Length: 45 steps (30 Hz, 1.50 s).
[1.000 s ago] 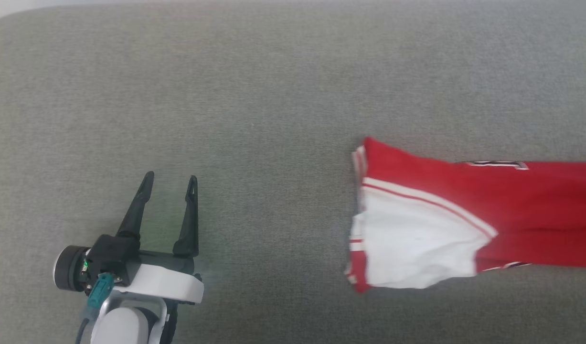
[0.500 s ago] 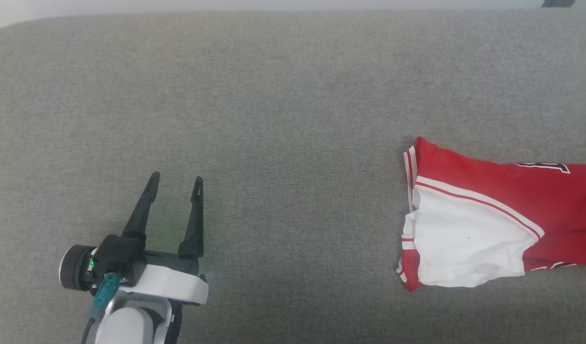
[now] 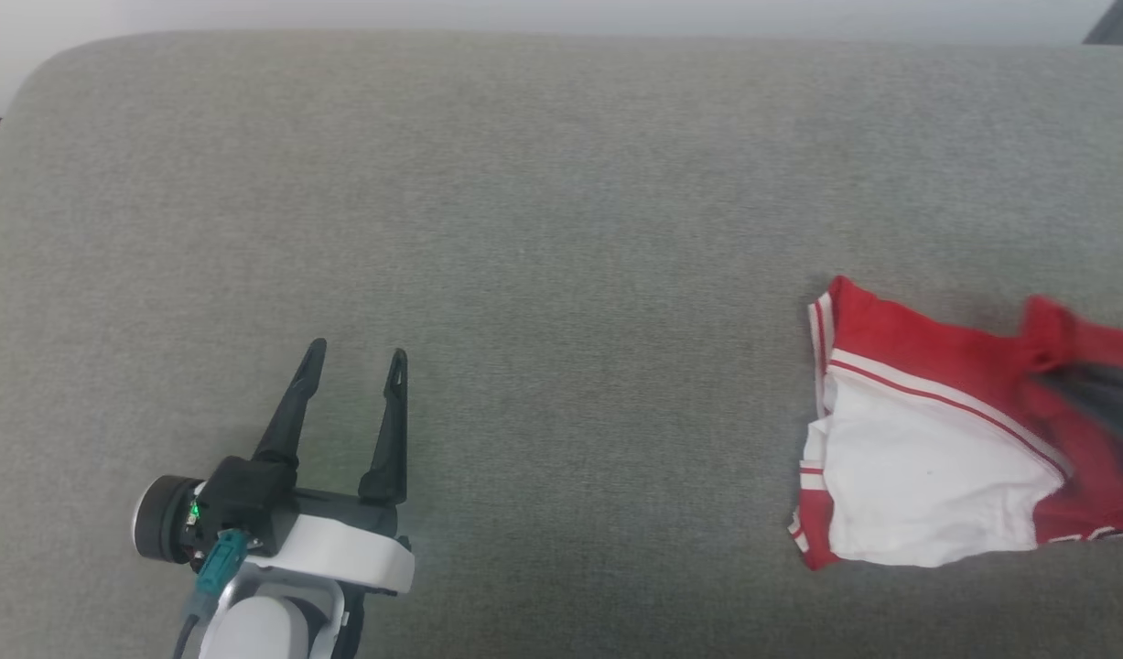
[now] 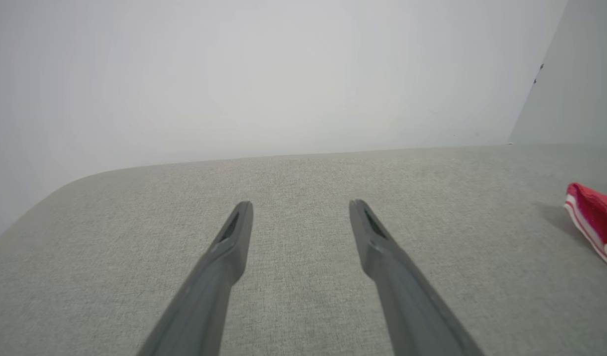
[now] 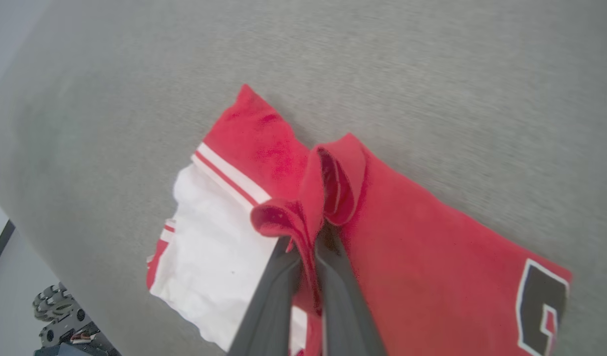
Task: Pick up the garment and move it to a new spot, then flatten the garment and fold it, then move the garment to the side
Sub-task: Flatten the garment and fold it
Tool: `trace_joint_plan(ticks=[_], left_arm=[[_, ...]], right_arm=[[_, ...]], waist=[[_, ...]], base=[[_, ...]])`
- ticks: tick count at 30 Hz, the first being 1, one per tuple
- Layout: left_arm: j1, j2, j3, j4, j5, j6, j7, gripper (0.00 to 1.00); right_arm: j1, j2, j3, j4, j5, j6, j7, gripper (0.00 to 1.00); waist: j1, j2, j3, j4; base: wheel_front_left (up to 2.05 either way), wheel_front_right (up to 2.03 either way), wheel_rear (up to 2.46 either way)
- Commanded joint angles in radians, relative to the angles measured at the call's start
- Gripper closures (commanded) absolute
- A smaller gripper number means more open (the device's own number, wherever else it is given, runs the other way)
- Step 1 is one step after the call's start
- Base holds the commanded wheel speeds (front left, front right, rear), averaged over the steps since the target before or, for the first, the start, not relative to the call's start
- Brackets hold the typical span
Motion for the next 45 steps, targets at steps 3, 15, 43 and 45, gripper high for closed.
trace_joint_plan(ticks=[3,15,43,45], left_arm=[[-0.015,-0.002,-0.013,0.005,-0.019,0.005,-0.005,0.0],[-0.04,-0.003,-0.06,0.027,-0.064,0.027,-0.005,0.0],[-0.031,-0.003,-0.002,0.206,-0.106,-0.038,-0.005,0.0],[-0.014,-0.003,0.011,0.212,-0.103,-0.039,-0.005,0.0]], right_arm=[[-0.03,0.066,0.018,-0.054,-0.049,0.0,0.054,1.0],[-0.04,0.257,0.032,0.048,-0.166,0.0,0.15,1.0],[0.09,0.342,-0.104,0.408,-0.245,0.0,-0.459,0.0],[0.103,0.37,-0.138,0.453,-0.27,0.0,-0.475,0.0]], waist=[[0.0,0.0,0.002,0.027],[0.0,0.0,0.013,0.07],[0.0,0.0,-0.162,-0.092],[0.0,0.0,-0.183,-0.099]], base=[[0.0,0.0,0.0],[0.0,0.0,0.0],[0.0,0.0,0.0],[0.0,0.0,0.0]])
